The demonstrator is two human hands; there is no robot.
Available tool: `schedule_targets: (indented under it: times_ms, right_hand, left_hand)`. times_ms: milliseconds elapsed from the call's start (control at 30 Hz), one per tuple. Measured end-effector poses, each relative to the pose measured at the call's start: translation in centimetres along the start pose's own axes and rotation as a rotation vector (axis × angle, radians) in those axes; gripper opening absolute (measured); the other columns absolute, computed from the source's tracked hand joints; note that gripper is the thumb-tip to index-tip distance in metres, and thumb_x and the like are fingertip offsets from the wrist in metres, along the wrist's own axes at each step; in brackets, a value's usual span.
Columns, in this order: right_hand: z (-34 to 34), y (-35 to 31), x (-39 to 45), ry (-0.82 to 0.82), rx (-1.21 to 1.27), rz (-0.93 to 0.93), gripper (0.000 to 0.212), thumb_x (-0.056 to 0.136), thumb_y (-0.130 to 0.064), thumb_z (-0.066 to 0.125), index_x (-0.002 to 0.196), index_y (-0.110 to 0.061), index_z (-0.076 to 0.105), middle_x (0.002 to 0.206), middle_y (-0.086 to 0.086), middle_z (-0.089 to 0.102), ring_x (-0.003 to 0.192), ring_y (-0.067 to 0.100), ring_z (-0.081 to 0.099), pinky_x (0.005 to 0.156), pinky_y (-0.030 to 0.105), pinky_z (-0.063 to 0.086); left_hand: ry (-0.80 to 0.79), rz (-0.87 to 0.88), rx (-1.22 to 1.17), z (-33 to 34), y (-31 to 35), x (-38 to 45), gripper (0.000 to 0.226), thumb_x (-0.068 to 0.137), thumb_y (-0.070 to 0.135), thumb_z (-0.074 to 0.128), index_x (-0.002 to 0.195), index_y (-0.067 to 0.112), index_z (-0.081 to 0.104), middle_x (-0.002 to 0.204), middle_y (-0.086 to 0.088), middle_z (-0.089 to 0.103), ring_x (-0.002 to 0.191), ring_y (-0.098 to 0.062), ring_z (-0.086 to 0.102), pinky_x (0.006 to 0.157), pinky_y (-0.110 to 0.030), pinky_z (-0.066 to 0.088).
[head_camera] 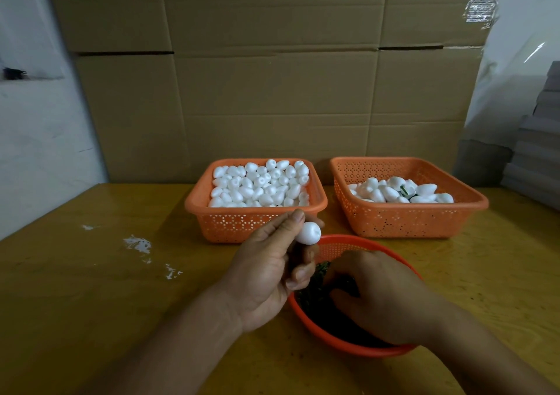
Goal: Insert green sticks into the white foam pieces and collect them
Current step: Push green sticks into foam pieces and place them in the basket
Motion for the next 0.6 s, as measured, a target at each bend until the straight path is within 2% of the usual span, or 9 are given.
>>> schedule_targets:
  times_ms: [133,267,367,433,500,600]
  right_hand:
    - [-0.9,0.8,0.0,0.045,0.075,0.021,0.012,0.090,-0.034,0.070,0.101,-0.033,0.074,0.096,-0.016,0.072,0.087,0.003,0.064,0.077,0.024,0.052]
    - [-1.4,1.4,-0.1,0.063,0.133,0.050,0.014,0.089,-0.033,0.074,0.103,-0.032,0.076,0.096,-0.015,0.073,0.084,0.000,0.065,0.076,0.022,0.054]
    - [-1.6,1.1,-0.3,0.076,0.171,0.022,0.022,0.090,-0.025,0.071,0.110,-0.036,0.074,0.100,-0.019,0.073,0.089,-0.005,0.064,0.076,0.014,0.051]
    - [-1.6,0.8,-0.3,0.069,0.203,0.010,0.032,0.090,-0.020,0.068,0.116,-0.036,0.072,0.102,-0.021,0.073,0.085,-0.011,0.062,0.071,0.009,0.048]
    - [-1.7,0.6,-0.4,0.066,0.241,0.014,0.033,0.087,-0.016,0.067,0.113,-0.035,0.075,0.093,-0.021,0.074,0.076,-0.011,0.063,0.063,0.010,0.047]
    - [-2.1,1.1,-0.5,0.094,0.345,0.066,0.025,0.084,-0.014,0.069,0.094,-0.035,0.079,0.066,-0.020,0.070,0.051,-0.003,0.060,0.044,0.013,0.041]
  left_hand:
    - [0.005,-0.018,-0.023,0.0,0.0,-0.1,0.031,0.093,0.040,0.057,0.100,0.013,0.070,0.068,-0.006,0.052,0.049,-0.011,0.043,0.043,-0.020,0.031]
    - [0.018,-0.025,-0.029,0.0,0.0,-0.1,0.031,0.093,0.039,0.056,0.099,0.012,0.069,0.067,-0.006,0.051,0.048,-0.011,0.042,0.043,-0.020,0.029]
    - [0.028,-0.023,-0.036,0.0,0.0,-0.1,0.030,0.092,0.039,0.057,0.099,0.011,0.068,0.067,-0.006,0.052,0.047,-0.010,0.042,0.042,-0.020,0.029]
    - [0.030,-0.023,-0.039,0.0,0.1,-0.1,0.030,0.092,0.039,0.058,0.099,0.011,0.068,0.067,-0.005,0.052,0.047,-0.010,0.042,0.042,-0.020,0.029]
    - [0.030,-0.028,-0.035,-0.1,0.0,-0.1,0.031,0.092,0.040,0.058,0.098,0.011,0.067,0.067,-0.005,0.051,0.048,-0.010,0.042,0.043,-0.020,0.028]
    - [0.030,-0.032,-0.023,-0.1,0.0,-0.2,0.030,0.093,0.040,0.057,0.097,0.012,0.068,0.067,-0.005,0.051,0.048,-0.010,0.042,0.044,-0.020,0.027]
Point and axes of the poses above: each hand's wrist, its own x-axis towards the middle knuckle, its own z-axis out of the palm, y = z × x, the point moved 10 cm from there along x, towards the middle knuckle
